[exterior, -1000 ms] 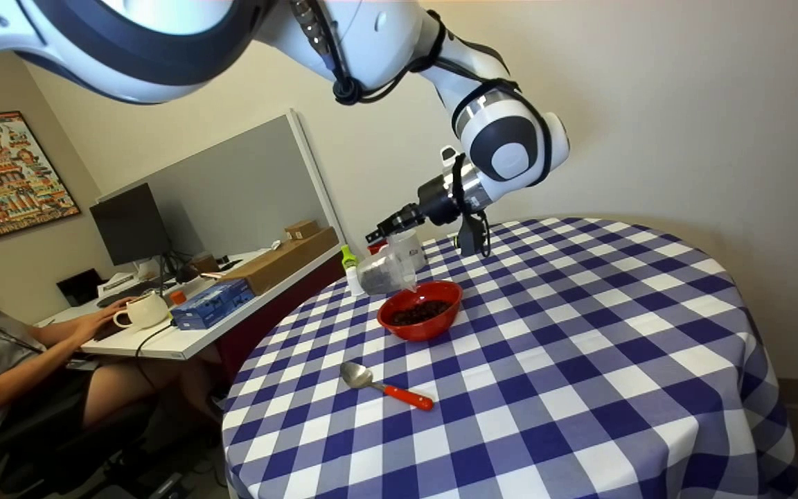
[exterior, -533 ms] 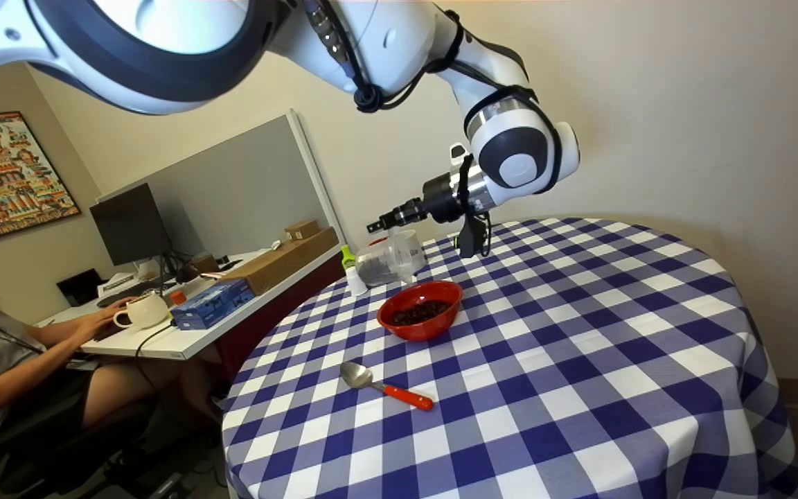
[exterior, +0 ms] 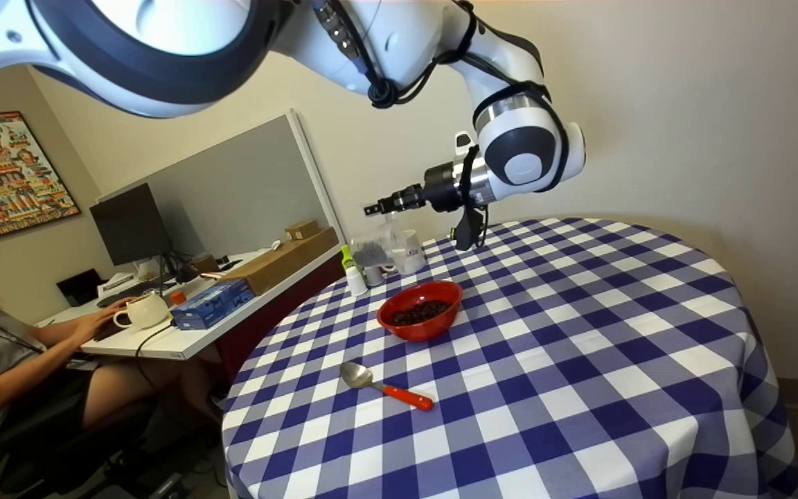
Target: Pick up the jar and pour some of its contents into the bowl
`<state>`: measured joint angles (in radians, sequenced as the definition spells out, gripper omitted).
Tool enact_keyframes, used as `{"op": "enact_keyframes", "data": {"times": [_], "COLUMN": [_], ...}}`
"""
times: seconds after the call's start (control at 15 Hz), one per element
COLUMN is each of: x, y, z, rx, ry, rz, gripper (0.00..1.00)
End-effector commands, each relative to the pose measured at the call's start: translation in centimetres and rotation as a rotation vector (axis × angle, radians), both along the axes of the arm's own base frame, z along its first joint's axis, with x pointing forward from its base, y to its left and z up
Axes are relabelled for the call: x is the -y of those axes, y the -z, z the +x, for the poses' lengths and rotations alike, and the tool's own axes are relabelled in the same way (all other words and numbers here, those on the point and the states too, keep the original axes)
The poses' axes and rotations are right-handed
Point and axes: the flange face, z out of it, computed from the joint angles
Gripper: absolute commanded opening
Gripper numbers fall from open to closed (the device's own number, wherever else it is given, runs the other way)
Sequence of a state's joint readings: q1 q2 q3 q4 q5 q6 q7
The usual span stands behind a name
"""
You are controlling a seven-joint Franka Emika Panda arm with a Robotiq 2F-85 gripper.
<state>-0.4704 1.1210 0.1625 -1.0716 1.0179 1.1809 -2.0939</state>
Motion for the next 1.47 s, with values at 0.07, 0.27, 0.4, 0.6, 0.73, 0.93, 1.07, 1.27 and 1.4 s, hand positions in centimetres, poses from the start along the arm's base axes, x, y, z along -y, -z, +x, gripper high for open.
{"op": "enact_keyframes", "data": {"times": [0.07, 0.27, 0.4, 0.6, 0.73, 0.93, 1.07, 1.27, 1.4], "x": [0.63, 0.4, 0.39, 0.36, 0.46, 0.57, 0.57, 0.6, 0.63], "y": [-0.18, -0.16, -0.16, -0.14, -0.11, -0.02, -0.02, -0.14, -0.15], "z": [-0.11, -0.29, -0.38, -0.43, -0.45, -0.38, -0.32, -0.24, -0.17], "rx": [-0.017, -0.021, -0.023, -0.027, -0.031, -0.043, -0.05, -0.058, -0.06], "ry": [-0.017, -0.031, -0.036, -0.039, -0.034, -0.022, -0.017, -0.013, -0.01], "rz": [0.071, 0.091, 0.101, 0.113, 0.124, 0.148, 0.161, 0.171, 0.176], "gripper": [0.08, 0.08, 0.08, 0.08, 0.07, 0.07, 0.07, 0.07, 0.07]}}
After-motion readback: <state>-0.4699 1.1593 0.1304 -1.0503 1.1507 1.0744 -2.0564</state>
